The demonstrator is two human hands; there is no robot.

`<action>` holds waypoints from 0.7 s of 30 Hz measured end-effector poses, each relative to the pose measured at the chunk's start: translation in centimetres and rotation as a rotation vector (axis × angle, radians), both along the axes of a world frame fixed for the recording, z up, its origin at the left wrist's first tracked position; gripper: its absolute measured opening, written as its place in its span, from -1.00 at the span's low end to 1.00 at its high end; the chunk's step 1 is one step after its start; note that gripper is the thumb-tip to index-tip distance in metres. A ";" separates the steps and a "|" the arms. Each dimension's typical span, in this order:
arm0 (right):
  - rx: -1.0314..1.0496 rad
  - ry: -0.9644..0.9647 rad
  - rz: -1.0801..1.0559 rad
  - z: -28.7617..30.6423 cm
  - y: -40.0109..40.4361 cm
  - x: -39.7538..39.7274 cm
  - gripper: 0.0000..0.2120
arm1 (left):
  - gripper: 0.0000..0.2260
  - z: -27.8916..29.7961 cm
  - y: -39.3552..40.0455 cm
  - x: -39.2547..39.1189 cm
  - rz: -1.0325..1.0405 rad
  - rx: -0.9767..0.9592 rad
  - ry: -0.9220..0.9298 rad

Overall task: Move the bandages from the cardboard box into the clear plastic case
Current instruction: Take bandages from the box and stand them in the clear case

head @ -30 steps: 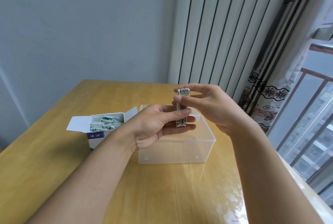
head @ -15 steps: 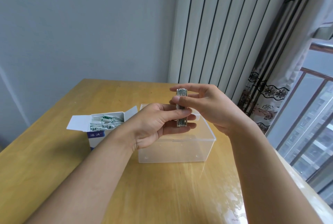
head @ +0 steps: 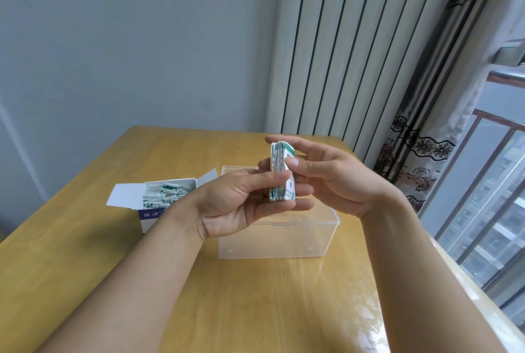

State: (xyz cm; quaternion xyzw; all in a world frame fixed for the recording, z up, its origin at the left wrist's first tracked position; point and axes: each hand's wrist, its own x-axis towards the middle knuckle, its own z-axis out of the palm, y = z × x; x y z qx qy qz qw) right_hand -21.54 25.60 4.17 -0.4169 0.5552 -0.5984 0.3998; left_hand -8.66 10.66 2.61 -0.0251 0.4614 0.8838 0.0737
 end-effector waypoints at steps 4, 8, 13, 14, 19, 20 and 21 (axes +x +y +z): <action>-0.053 -0.032 -0.029 -0.3 -0.2 -0.4 -0.62 | -0.67 -0.3 -0.3 -0.2 -0.013 0.011 -0.005; -0.150 -0.051 -0.157 0.2 -0.3 -0.4 -0.68 | -0.54 0.4 -1.2 0.3 0.058 -0.269 0.005; 0.042 0.166 -0.398 -0.8 -1.5 -0.3 -0.81 | -0.73 2.0 -3.7 0.6 0.700 -0.471 0.173; 0.139 0.239 -0.421 -1.5 -2.2 -0.1 -0.83 | -0.83 2.2 -4.1 0.6 0.790 -0.415 0.200; 0.609 0.501 -0.326 -3.5 -7.6 0.7 -0.82 | -0.94 0.6 -5.3 -0.4 0.940 -0.510 0.182; 0.669 0.502 -0.285 -3.8 -8.3 0.7 -0.82 | -0.94 0.2 -5.5 -0.6 0.943 -0.563 0.170; 0.732 0.516 -0.250 -3.8 -8.9 0.9 -0.82 | -0.92 -0.2 -5.6 -0.8 0.942 -0.613 0.157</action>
